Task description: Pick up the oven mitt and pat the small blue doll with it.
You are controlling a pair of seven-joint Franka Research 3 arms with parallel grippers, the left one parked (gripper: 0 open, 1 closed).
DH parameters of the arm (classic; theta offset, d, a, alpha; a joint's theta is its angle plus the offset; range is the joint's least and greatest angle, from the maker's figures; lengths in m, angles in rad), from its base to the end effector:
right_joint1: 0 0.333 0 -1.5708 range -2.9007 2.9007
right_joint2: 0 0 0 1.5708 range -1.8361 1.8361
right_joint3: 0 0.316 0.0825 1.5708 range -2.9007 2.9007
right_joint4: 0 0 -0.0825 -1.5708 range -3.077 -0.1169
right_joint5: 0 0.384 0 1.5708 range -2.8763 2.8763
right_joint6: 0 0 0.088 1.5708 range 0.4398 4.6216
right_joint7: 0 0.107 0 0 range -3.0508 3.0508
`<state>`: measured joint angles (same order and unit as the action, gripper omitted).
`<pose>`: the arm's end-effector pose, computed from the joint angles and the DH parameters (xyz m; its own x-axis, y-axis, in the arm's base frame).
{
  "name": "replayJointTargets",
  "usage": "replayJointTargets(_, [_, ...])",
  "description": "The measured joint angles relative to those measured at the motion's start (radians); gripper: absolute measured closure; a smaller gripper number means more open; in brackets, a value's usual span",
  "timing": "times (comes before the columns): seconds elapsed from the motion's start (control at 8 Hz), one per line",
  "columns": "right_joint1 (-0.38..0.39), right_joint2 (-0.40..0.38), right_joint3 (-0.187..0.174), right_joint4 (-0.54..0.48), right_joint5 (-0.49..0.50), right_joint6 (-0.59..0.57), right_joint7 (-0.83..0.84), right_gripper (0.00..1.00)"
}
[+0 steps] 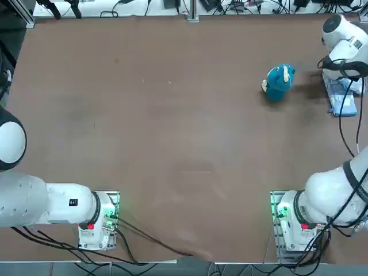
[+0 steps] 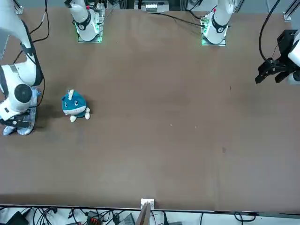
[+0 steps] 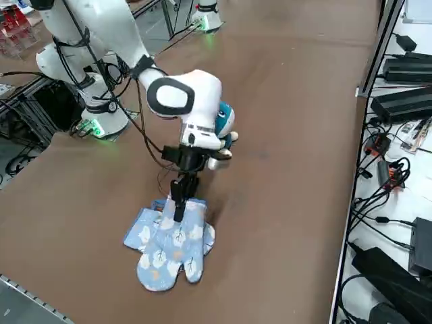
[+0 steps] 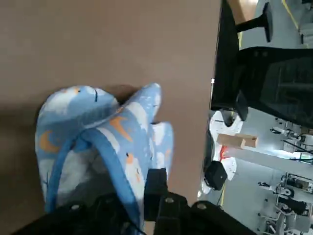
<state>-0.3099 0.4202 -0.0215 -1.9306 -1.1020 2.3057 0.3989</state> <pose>0.5864 -0.2203 0.2737 0.9977 0.0555 -0.0392 0.0669 -0.7019 0.7091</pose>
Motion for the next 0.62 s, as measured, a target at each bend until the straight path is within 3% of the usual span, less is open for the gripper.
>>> replayJointTargets(0.38, [0.000,-0.125,0.012,0.040,0.288,-0.126,-0.341,0.97])
replayJointTargets(0.62, [0.007,-0.204,0.090,0.075,0.438,-0.340,-0.417,0.97])
